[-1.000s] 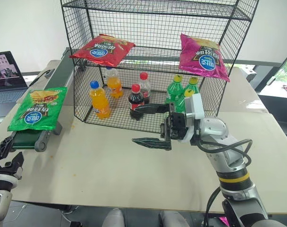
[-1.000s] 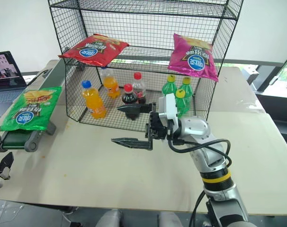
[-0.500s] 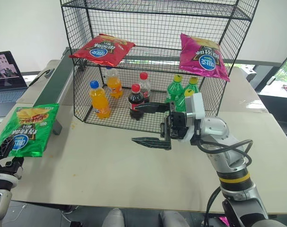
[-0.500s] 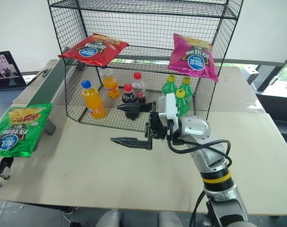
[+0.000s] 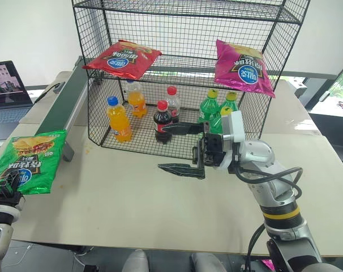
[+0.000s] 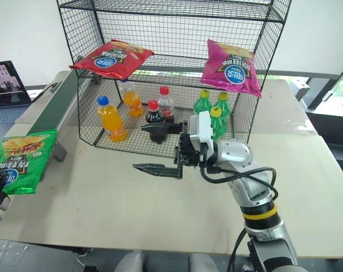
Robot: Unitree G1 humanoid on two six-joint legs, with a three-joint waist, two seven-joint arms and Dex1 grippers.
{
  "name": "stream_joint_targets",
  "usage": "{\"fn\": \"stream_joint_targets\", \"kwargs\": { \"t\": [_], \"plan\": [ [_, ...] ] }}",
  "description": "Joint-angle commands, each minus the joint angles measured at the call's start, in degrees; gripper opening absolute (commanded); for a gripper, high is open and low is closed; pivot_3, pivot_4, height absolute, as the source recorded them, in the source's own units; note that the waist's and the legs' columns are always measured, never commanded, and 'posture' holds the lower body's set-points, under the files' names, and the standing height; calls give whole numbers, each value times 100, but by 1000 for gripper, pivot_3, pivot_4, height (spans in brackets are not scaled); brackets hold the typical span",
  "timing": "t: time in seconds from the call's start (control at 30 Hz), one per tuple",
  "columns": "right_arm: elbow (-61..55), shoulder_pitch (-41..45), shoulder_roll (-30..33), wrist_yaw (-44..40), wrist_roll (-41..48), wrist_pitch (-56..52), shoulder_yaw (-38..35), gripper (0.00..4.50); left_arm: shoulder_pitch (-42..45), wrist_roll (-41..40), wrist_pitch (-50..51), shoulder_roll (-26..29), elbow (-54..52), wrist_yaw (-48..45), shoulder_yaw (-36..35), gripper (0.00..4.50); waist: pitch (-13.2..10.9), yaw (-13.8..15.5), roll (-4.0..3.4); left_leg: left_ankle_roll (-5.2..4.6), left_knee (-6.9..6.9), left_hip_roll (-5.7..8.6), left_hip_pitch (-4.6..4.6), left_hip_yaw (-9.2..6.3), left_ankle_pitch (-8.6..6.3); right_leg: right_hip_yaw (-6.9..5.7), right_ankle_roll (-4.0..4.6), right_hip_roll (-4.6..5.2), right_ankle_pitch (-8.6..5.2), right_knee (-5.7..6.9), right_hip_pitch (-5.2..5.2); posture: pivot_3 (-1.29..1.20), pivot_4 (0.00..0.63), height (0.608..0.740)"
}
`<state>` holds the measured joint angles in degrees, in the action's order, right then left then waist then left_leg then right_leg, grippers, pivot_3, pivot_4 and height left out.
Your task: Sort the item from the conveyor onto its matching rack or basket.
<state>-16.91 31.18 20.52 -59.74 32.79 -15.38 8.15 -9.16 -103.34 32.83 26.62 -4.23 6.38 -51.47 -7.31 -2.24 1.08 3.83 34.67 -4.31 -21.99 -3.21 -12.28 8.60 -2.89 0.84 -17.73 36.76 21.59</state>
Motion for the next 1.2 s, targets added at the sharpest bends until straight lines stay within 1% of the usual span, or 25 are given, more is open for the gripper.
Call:
{"fn": "stream_joint_targets", "kwargs": {
  "t": [0.03,0.1,0.2,0.3,0.37,0.47,0.6,0.67,0.73,0.77,0.83,0.87,0.93,1.0,1.1,1.2],
  "plan": [
    [-357,-137,-1,377,-1,5,-211,4500,141,-47,52,273,-497,-49,-21,22,-1,8,3,0,0,0,-1,0,0,0,0,0,0,0,2,0,150,740],
    [-481,-304,6,639,-97,21,-237,4500,162,-179,144,383,-818,-74,30,22,-1,15,7,2,-2,0,-8,-1,1,0,0,0,0,1,9,0,150,740],
    [-664,-547,28,1084,-332,96,-324,4500,253,-672,340,693,-1505,-25,195,22,-2,25,10,5,-3,0,-13,1,2,2,0,2,0,0,14,0,150,740],
    [-857,-779,-11,1666,-496,10,-515,4500,686,-950,519,1036,-2042,39,525,22,-5,60,9,10,-4,0,-18,1,5,3,0,2,1,2,24,0,150,740],
    [-1016,-952,1,1966,-579,-34,-620,4500,1207,-966,630,1183,-2202,60,851,22,-7,86,6,12,-3,0,-17,5,7,6,-1,2,2,2,25,0,150,740],
    [-1306,-1197,2,2363,-676,-78,-732,4500,2188,-966,826,1275,-2155,124,1455,22,-8,115,4,12,-6,1,-18,7,7,6,-1,2,1,2,26,0,150,740],
    [-1791,-1433,-81,2987,-862,-178,-849,4500,3867,-966,1206,959,-1672,162,2374,22,-10,149,5,11,-4,2,-31,6,8,6,-2,1,3,1,36,0,150,740],
    [-2002,-1551,-86,3234,-1005,-226,-844,4500,4638,-966,1430,830,-1267,100,2920,22,-9,151,6,11,-4,6,-32,7,8,9,-4,2,4,-2,34,0,150,740],
    [-2177,-1656,-136,3504,-1142,-288,-837,4500,5456,-966,1580,569,-737,-145,3448,22,-9,152,6,10,-5,7,-31,5,8,8,-5,2,4,-4,34,0,150,740],
    [-2258,-1682,-156,3626,-1201,-322,-831,4500,5861,-795,1636,425,-409,-362,3668,22,-10,160,7,10,-4,9,-31,3,8,8,-5,2,4,-2,33,0,150,740],
    [-2364,-1708,-172,3776,-1273,-370,-817,4500,6361,-480,1710,238,58,-725,3895,22,-10,148,4,9,-3,13,-35,-1,9,7,-5,1,5,-4,36,0,150,740],
    [-2451,-1740,-190,3890,-1330,-411,-828,4500,6777,-13,1579,-3,572,-1111,4050,22,-9,143,2,9,-2,17,-34,-1,9,10,-6,3,5,-3,35,0,150,740],
    [-2578,-1788,-208,4052,-1409,-478,-828,4500,7333,756,1334,-329,1295,-1777,4236,22,-9,136,-3,8,-5,20,-31,-4,10,9,-6,3,5,-5,35,0,150,740],
    [-2723,-1894,-208,4184,-1476,-553,-842,4500,7887,1573,804,-715,2246,-2384,4358,22,-9,141,-8,8,-6,22,-30,-4,10,12,-6,3,5,-4,37,0,150,740],
    [-2879,-1968,-201,4323,-1548,-651,-829,4500,8394,2570,235,-1093,3275,-3066,4370,22,-8,144,-10,6,-6,32,-34,-11,12,12,-6,3,5,-16,36,0,150,740],
    [-2991,-1944,-221,4437,-1590,-752,-795,4500,8531,3156,53,-1358,3955,-3300,4232,22,-8,120,-12,3,-12,32,-37,-9,10,16,-7,4,4,-25,36,0,150,740]
  ]
}}
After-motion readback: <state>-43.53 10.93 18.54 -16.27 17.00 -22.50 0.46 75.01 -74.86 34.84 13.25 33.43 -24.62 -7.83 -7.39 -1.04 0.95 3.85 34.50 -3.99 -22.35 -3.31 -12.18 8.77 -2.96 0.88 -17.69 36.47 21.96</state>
